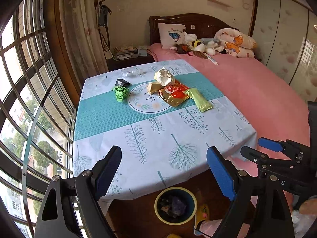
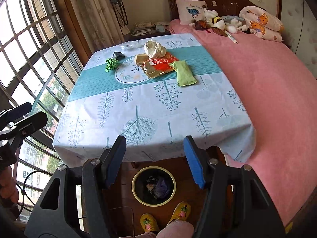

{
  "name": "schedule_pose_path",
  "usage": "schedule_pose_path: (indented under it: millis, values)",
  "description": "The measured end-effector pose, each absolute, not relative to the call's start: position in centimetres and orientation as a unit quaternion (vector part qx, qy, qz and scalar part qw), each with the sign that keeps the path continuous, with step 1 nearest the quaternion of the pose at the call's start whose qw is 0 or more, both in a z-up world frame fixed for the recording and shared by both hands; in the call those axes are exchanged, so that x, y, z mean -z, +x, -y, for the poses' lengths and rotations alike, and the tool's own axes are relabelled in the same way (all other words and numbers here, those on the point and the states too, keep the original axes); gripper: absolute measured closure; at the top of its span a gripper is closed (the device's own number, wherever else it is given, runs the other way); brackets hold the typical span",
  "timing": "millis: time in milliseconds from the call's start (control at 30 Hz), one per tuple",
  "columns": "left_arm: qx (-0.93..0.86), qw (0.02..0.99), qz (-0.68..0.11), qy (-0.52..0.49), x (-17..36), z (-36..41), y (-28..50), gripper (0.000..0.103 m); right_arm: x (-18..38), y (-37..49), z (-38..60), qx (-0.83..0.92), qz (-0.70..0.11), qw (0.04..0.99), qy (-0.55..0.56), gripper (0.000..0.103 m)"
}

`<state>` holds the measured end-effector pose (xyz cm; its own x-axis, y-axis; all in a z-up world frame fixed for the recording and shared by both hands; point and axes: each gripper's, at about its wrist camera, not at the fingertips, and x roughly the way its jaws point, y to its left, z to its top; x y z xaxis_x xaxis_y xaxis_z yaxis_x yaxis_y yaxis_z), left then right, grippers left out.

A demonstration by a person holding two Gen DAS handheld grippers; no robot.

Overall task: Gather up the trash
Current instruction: 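Raise both tools back toward the table, then grasp the light green bag with right tool while left tool grasps red-gold packet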

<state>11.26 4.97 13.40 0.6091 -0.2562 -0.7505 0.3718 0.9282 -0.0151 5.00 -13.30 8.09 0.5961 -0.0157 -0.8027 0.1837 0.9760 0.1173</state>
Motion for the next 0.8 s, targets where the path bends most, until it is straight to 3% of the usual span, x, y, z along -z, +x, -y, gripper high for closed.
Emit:
schedule_pose_path:
  millis: [367, 800]
  values:
    - [0.176, 0.877, -0.442, 0.075, -10.1, 1.6, 24.7, 0.014, -3.7, 16.9, 20.5, 0.059, -0.467, 0.876, 0.108, 0.046]
    - [0.116, 0.831, -0.533, 0.107, -1.4, 10.5, 45.8, 0.014, 7.1, 37.0, 27.0, -0.009, -0.556, 0.827, 0.076, 0.046]
